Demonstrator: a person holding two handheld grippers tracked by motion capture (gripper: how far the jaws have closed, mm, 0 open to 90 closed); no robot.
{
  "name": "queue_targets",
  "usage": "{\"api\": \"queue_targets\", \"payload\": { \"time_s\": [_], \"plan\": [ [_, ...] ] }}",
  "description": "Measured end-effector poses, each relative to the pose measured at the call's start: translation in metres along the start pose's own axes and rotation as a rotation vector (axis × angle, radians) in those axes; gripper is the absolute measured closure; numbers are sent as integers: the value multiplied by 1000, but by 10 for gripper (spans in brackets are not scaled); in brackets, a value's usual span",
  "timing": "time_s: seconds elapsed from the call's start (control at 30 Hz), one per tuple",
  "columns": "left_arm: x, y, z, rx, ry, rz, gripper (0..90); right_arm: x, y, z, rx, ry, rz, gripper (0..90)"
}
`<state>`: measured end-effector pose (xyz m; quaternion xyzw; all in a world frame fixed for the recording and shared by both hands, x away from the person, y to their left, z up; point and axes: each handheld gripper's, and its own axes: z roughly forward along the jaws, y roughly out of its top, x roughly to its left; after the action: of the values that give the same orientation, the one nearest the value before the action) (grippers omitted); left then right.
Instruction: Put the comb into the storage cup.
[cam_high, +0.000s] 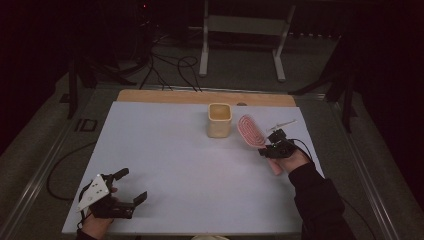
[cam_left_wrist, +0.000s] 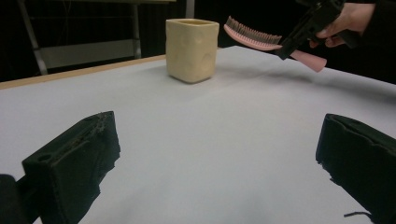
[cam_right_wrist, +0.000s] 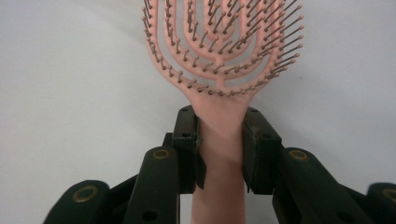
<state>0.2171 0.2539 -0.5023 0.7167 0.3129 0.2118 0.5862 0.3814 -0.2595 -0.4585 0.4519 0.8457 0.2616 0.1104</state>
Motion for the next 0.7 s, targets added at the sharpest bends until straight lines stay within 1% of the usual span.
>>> {"api": "queue_targets", "payload": {
  "time_s": [0.07, 0.13, 0.2, 0.3, 0.43, 0.47, 0.5, 0.57, 0.6, 0.63, 0.67, 0.7],
  "plan": [
    [0, 0, 0, 1, 0, 0, 2, 3, -2, -3, -18, -2, 0, 703],
    [0, 0, 0, 0, 0, 0, 2, 6, -5, -6, -35, 11, 0, 703],
    [0, 0, 0, 0, 1, 0, 2, 10, -8, -8, -52, 8, -11, 703],
    [0, 0, 0, 2, 1, -2, 2, 15, -10, -10, -67, 18, -21, 703],
    [0, 0, 0, 2, 3, -1, 1, 24, -14, -12, -99, 36, -44, 703],
    [0, 0, 0, 1, 2, -1, 1, 28, -15, -13, -119, 49, -55, 703],
    [0, 0, 0, 2, 2, -1, 1, 29, -16, -14, -126, 59, -57, 703],
    [0, 0, 0, 2, 2, -1, 2, 34, -18, -15, -141, 58, -69, 703],
    [0, 0, 0, 3, 3, -1, 2, 37, -20, -15, -152, 71, -66, 703],
    [0, 0, 0, 4, 3, 0, 1, 39, -20, -16, -157, 79, -72, 703],
    [0, 0, 0, 4, 2, 0, 2, 42, -22, -17, -169, 79, -81, 703],
    [0, 0, 0, 4, 3, 0, 2, 43, -22, -17, -173, 86, -78, 703]
  ]
}}
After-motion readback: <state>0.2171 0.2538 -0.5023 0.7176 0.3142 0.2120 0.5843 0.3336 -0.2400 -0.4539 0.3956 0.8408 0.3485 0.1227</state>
